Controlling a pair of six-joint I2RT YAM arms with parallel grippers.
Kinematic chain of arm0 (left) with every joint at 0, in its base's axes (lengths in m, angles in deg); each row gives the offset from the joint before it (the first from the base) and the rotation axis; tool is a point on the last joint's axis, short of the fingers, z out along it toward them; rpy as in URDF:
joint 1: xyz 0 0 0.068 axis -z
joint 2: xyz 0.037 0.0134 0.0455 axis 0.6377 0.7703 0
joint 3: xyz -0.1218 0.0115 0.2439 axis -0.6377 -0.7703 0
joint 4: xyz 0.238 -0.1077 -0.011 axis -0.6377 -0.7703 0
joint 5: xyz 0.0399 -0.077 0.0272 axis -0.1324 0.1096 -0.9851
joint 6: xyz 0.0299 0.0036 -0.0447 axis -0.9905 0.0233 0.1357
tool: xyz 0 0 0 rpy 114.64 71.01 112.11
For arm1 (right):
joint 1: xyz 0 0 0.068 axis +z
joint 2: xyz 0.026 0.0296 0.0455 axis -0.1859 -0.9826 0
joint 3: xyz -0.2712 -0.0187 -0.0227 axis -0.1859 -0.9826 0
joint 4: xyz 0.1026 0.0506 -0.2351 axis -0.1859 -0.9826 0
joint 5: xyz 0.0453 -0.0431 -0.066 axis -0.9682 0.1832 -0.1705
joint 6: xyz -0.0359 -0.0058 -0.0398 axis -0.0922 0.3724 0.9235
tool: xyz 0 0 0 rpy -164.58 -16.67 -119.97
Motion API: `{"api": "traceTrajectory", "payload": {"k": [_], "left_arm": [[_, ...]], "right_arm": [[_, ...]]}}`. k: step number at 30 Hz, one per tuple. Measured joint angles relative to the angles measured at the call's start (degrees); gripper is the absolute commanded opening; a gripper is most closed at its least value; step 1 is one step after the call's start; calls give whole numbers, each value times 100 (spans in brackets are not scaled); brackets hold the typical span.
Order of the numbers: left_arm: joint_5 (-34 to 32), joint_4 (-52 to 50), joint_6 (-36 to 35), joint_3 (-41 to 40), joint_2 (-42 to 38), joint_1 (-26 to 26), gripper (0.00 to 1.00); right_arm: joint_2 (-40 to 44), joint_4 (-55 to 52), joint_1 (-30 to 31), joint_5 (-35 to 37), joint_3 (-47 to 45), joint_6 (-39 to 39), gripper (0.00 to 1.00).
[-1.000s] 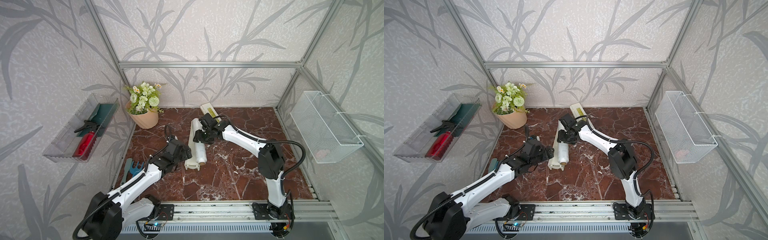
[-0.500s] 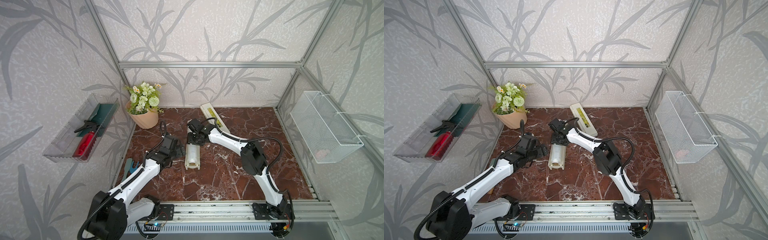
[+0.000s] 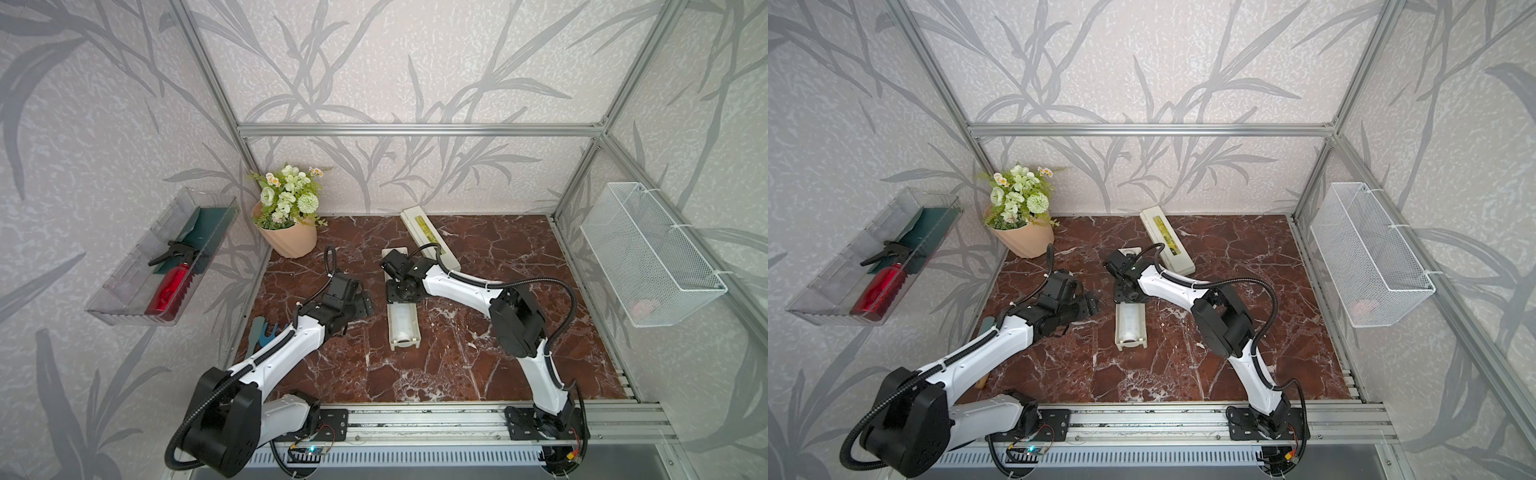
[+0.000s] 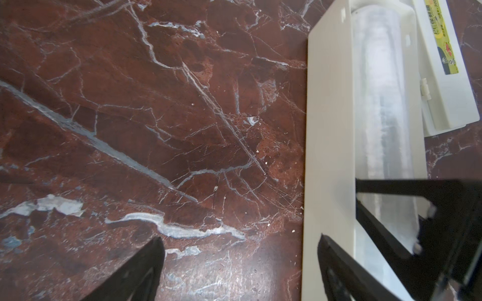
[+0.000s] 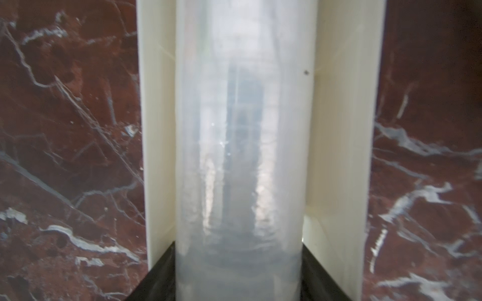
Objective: Put plastic wrap rolls into dispensers
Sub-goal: Place the plastic wrap into the plastic wrap cutting box.
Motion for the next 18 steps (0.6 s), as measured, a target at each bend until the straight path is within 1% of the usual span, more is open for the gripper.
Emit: {"api": "traceTrajectory", "payload": {"k": [6, 9, 11, 14, 15, 16, 18], "left_arm": [[138, 133, -24, 0, 144, -4, 90], [203, 173, -37, 2, 212, -4, 90], [264, 208, -44, 0, 234, -2, 90], [326, 238, -61, 0, 240, -2, 90], [341, 245, -72, 2, 243, -2, 90], [358, 262, -85, 2, 249, -2, 90], [396, 291, -94, 7, 284, -2, 90]], "right_arm": [[74, -131, -48, 22, -92, 479, 40], [74, -208, -66, 22, -90, 649, 61], [74, -238, -79, 15, -85, 761, 69], [79, -343, -79, -2, 44, 994, 84], [92, -385, -79, -2, 116, 1069, 91], [114, -420, -85, 2, 164, 1156, 94], [181, -422, -96, -7, 238, 1320, 95]]}}
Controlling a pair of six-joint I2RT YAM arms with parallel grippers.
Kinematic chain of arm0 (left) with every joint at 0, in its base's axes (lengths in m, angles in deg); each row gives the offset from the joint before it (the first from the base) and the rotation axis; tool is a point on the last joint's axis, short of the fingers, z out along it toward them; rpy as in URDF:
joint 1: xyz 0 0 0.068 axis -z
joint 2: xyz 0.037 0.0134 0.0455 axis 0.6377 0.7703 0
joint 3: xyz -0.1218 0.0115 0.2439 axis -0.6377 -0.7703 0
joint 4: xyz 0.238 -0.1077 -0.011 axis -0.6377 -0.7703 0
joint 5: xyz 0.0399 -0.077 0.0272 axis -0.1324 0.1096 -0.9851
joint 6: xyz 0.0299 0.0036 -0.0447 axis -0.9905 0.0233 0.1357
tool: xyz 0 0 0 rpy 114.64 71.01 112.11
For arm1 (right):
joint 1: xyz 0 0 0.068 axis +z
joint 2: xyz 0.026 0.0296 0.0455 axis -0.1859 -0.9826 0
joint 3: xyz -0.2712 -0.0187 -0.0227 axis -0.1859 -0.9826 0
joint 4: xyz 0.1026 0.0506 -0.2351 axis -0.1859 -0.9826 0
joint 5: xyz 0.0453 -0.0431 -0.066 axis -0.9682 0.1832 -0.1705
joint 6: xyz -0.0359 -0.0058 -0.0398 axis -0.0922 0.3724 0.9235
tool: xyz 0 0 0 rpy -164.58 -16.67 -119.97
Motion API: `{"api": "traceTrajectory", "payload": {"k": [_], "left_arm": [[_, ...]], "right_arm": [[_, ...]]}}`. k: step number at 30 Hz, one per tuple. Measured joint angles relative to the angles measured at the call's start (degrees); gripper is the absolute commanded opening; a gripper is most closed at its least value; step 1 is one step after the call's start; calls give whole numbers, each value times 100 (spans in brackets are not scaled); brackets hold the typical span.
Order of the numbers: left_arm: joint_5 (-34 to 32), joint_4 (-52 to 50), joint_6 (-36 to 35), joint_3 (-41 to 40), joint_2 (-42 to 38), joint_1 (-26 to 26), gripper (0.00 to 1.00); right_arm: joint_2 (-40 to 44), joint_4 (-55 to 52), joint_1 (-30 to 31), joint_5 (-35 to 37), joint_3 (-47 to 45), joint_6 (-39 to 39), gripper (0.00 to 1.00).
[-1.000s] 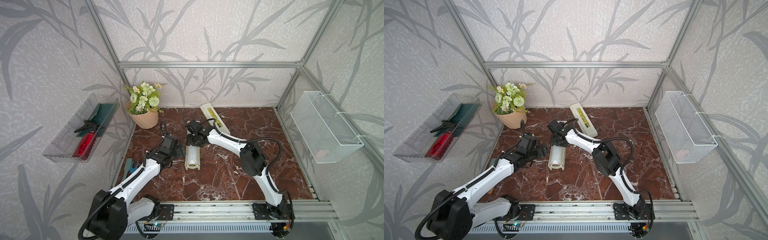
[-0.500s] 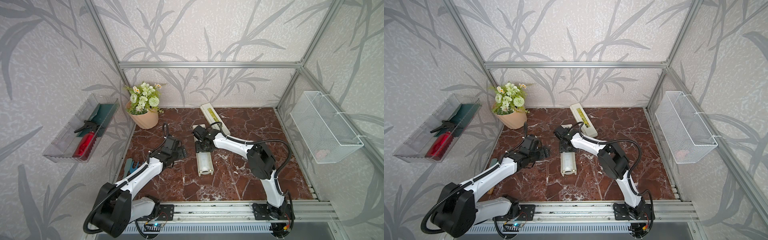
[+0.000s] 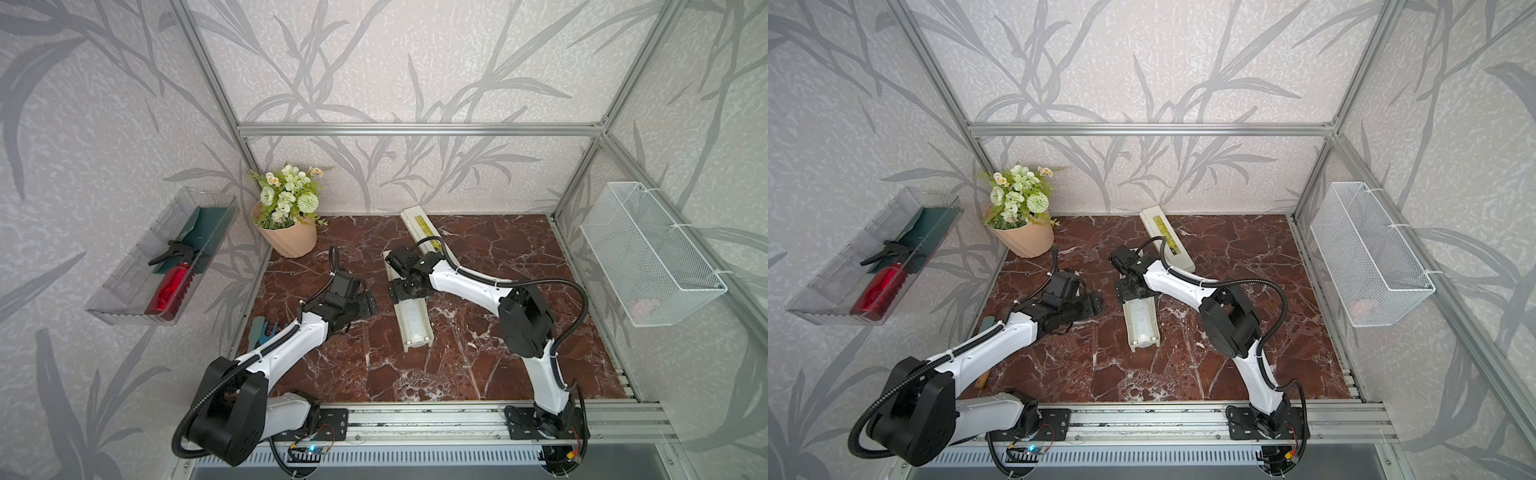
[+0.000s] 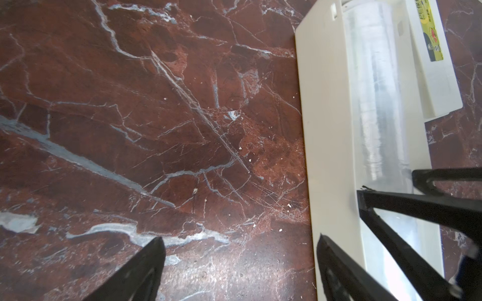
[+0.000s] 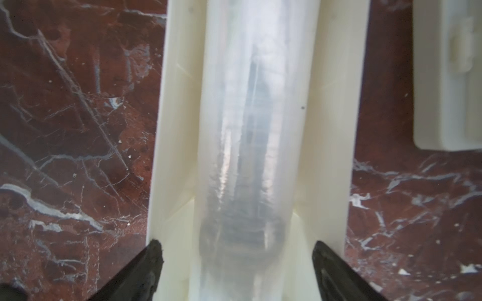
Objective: Put plastic wrap rolls into dispensers
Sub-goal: Place the plastic wrap into the plastic wrap cutting box, then pick up the lid from the center of the board.
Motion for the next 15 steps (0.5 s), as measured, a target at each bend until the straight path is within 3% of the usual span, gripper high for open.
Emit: {"api": "traceTrajectory", "payload": {"k": [8, 15], "left_arm": [[149, 70, -81, 44, 192, 0, 90], [446, 122, -195, 216, 437, -2, 90]], "right_arm": [[439, 2, -107, -122, 98, 509, 99], [343, -323, -765, -428, 1215, 1440, 99]]}}
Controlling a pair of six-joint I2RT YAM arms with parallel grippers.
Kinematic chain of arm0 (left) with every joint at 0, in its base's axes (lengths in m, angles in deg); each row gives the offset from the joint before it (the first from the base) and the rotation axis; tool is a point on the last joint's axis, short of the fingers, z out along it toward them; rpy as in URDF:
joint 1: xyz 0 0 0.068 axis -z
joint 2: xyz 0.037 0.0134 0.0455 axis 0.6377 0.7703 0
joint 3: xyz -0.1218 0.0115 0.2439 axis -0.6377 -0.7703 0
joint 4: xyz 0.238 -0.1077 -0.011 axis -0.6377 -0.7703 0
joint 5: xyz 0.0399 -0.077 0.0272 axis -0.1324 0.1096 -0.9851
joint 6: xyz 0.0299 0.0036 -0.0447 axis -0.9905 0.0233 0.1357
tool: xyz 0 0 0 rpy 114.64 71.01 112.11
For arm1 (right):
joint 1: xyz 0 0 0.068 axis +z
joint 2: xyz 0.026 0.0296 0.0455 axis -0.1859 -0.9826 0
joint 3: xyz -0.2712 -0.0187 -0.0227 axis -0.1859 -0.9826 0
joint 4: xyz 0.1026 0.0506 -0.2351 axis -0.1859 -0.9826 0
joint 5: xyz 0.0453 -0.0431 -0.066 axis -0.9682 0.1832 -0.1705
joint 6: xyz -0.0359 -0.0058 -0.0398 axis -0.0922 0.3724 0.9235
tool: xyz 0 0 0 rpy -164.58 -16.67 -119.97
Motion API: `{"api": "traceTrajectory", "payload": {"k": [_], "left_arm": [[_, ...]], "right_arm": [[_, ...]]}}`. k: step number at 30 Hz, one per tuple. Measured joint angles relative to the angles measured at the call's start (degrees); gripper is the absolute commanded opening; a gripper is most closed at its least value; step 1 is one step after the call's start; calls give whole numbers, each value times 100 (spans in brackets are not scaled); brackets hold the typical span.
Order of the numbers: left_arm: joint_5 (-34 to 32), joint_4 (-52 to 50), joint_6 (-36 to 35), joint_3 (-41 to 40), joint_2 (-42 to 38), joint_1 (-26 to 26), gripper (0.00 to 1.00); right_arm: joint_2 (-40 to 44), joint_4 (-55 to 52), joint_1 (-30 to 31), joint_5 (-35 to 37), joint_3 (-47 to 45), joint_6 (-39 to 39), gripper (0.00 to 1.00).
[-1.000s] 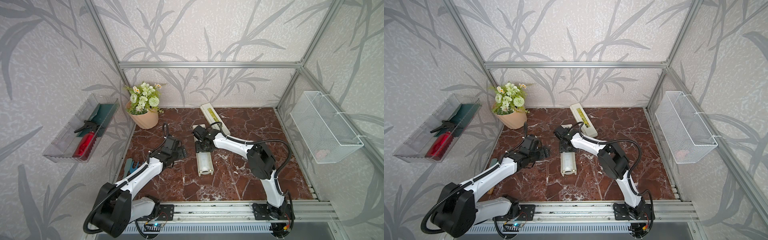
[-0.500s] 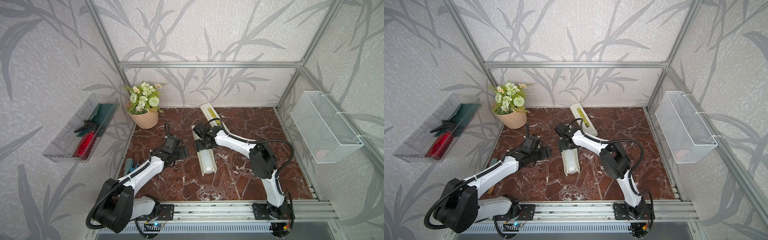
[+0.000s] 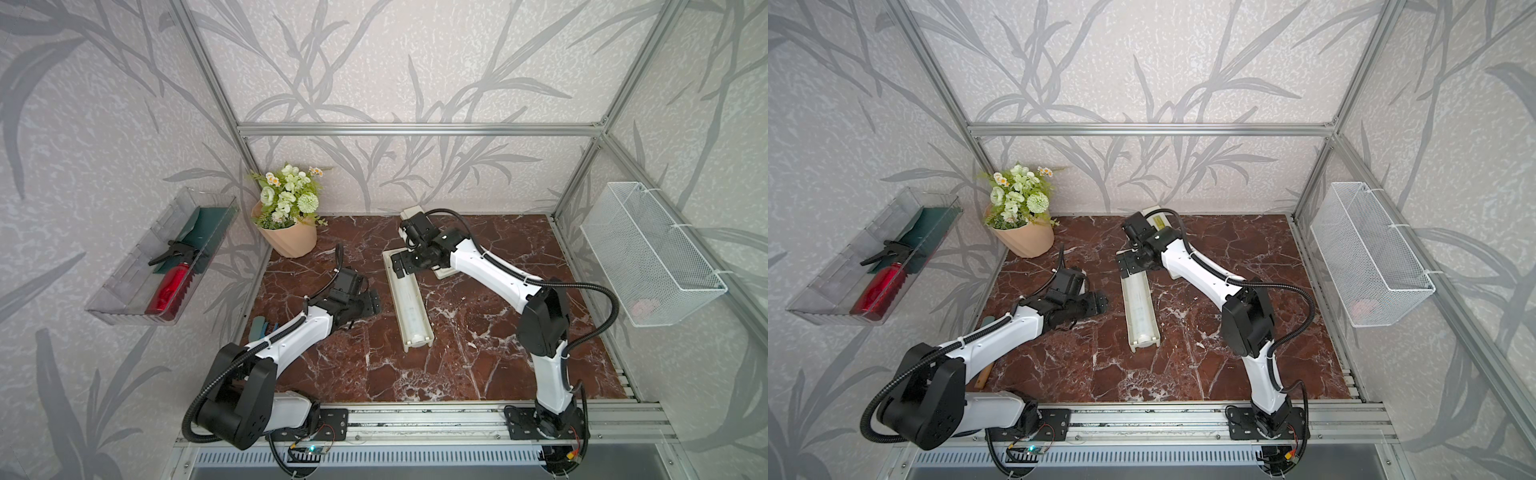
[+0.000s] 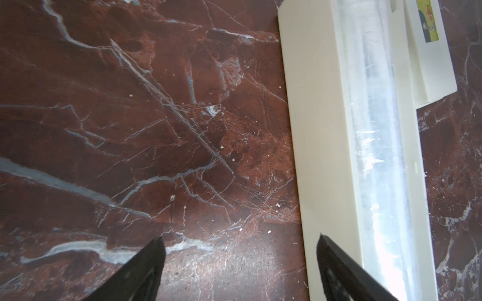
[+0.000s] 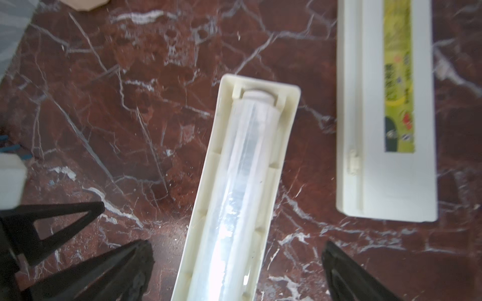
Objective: Put plastic wrap rolls into dispensers
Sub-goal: Pick up the lid from the center of the board.
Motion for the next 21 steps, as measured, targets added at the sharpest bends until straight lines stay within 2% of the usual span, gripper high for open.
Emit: {"api": "traceTrajectory", "payload": {"k": [9, 15, 21], "left_arm": [[216, -15, -164, 13, -11, 2, 90], [345, -87, -188, 13, -37, 2, 90], [407, -114, -190, 28, -46, 2, 90]], "right_arm": [[-1113, -485, -813, -107, 1340, 1316, 99], [-2256, -881, -1292, -101, 2164, 1639, 99], [-2955, -1215, -1631, -87, 2850, 1779, 99]]}}
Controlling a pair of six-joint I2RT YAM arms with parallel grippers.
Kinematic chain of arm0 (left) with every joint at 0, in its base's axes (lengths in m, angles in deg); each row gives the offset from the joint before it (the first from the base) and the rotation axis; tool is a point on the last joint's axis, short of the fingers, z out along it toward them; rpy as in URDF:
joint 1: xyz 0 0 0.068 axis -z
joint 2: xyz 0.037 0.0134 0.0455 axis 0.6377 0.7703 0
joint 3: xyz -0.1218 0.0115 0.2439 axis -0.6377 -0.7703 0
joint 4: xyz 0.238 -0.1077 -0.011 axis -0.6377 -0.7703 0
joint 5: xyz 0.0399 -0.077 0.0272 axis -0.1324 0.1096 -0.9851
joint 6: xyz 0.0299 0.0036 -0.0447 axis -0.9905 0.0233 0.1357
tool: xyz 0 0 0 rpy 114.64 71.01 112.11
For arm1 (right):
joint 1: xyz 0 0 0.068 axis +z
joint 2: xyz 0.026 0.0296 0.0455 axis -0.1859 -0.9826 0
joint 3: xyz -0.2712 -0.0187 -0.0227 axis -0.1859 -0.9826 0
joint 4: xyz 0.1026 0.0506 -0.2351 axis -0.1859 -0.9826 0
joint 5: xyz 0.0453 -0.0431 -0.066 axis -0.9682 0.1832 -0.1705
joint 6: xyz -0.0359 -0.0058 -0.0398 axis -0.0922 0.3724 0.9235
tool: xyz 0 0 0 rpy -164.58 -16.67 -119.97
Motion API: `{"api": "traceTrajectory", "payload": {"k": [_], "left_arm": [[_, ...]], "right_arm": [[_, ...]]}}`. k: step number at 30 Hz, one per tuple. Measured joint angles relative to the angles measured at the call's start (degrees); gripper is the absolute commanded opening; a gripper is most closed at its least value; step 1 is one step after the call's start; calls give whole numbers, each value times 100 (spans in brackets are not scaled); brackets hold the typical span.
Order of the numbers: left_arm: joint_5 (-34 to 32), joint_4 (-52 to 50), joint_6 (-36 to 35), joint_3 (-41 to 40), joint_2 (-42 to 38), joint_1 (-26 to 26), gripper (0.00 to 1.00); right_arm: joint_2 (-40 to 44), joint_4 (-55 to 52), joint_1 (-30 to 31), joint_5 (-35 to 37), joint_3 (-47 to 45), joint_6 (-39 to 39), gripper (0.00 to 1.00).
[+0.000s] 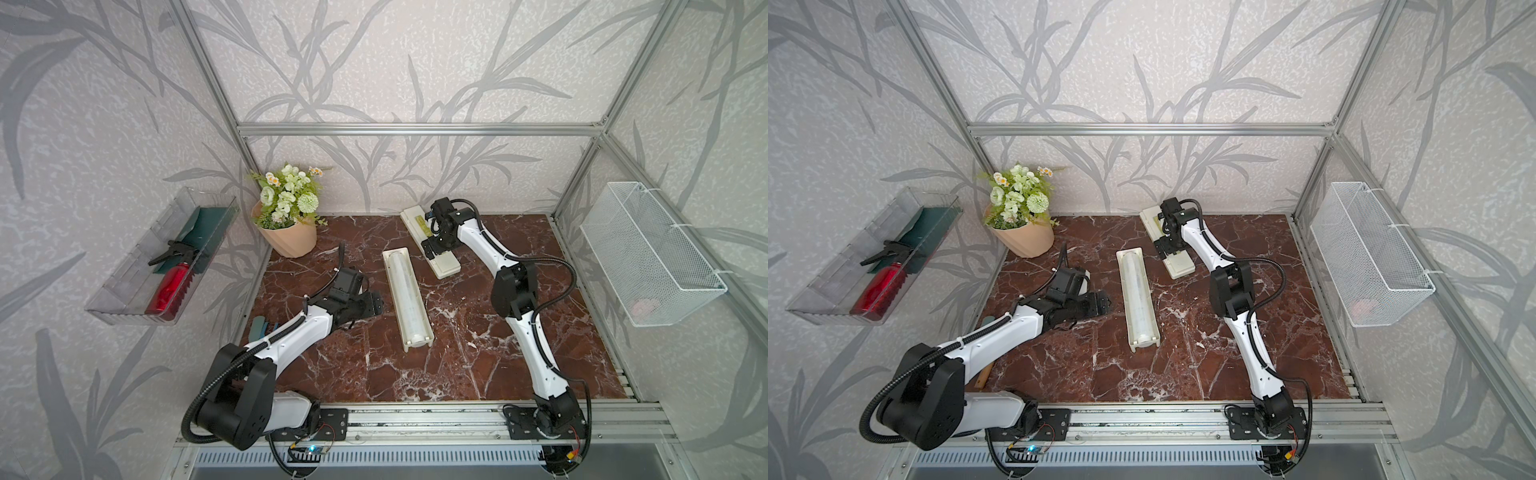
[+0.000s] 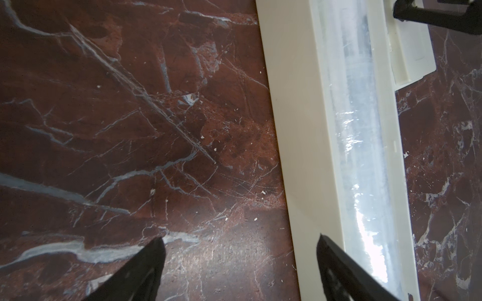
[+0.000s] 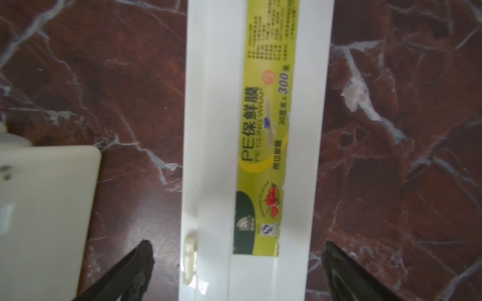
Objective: Put plastic wrap rolls into dispensers
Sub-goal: Pick up the lid from the center of the board.
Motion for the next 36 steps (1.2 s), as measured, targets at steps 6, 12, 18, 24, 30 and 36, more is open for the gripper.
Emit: {"api": "traceTrajectory", "payload": {"k": [6, 12, 18, 24, 30, 36], "left_arm": [[46, 9, 0, 85, 0, 0, 90], [81, 9, 2, 87, 7, 15, 90], [83, 11, 7, 87, 9, 59, 90], [83, 26, 31, 87, 44, 105, 90], [87, 83, 52, 87, 109, 146, 90], [103, 229, 55, 90, 260, 155, 90]], "right_arm": [[-190, -87, -79, -212, 92, 48, 99], [-420, -219, -48, -404, 282, 35, 99], [-588, -396, 15, -210, 376, -92, 99], [-579, -542, 118, -33, 367, -396, 88], [-2, -492, 192, -74, -601, -885, 84], [909, -470, 411, -74, -1716, -1384, 82]]}}
